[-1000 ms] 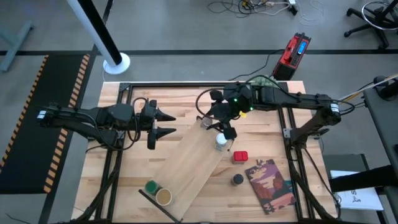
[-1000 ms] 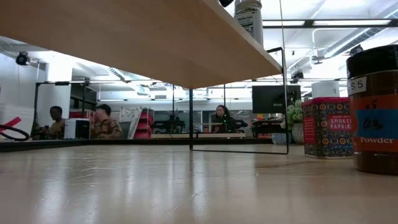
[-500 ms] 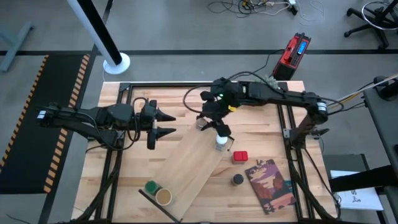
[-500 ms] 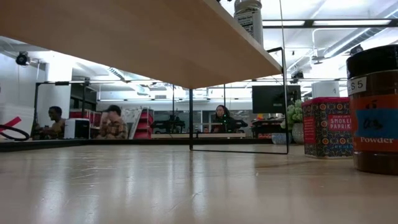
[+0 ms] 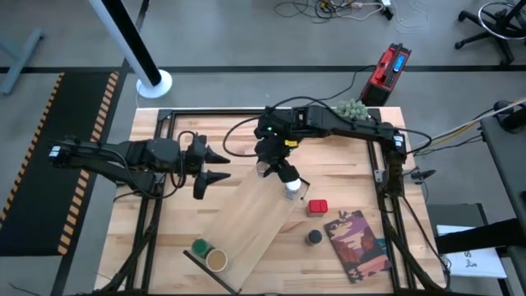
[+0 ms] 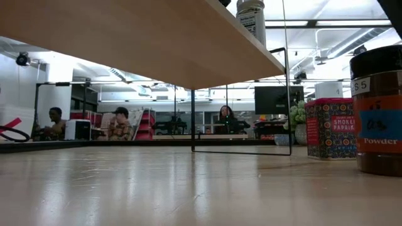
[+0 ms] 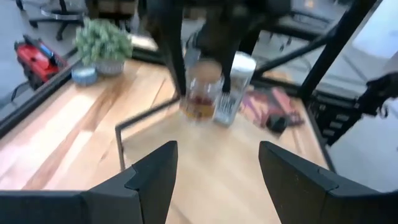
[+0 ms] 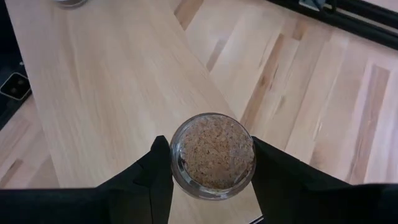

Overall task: Shelf spices
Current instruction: Put the brown seasoning bottle on the shelf

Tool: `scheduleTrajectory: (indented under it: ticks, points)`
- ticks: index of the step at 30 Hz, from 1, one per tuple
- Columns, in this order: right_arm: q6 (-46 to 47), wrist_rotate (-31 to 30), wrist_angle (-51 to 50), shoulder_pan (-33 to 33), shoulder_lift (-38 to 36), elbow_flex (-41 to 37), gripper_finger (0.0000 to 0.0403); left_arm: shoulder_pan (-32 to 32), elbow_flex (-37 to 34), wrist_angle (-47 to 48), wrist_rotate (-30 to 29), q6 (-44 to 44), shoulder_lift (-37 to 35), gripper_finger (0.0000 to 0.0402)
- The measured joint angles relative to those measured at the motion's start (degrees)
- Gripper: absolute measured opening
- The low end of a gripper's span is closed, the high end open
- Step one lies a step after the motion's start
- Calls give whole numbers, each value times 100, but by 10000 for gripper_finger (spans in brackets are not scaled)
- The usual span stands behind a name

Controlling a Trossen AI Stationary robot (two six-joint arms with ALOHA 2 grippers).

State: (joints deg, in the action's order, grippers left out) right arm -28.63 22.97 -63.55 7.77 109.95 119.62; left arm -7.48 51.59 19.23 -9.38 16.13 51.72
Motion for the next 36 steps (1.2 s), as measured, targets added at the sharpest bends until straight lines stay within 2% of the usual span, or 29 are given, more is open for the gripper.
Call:
scheduleTrajectory:
  ticks: [7,11,18,23,27,36]
  points:
    - [212,155,174,72,-3,-161,163,-1,0,233,8,-18,-2,215]
    - [690,38,219,-37,108,-168,161,-1,0,233,5,-51,-7,215]
    - [1354,-1070,277,-395,160,-178,163,0,0,233,2,-21,-9,215]
    - [1928,-1404,302,-566,161,-178,159,0,0,233,-6,-18,-9,215]
    - [2187,-1983,252,-667,162,-224,159,-1,2,233,-11,-18,-9,215]
    - [2833,-2282,598,-717,160,-561,159,0,2,231,-11,-38,-9,215]
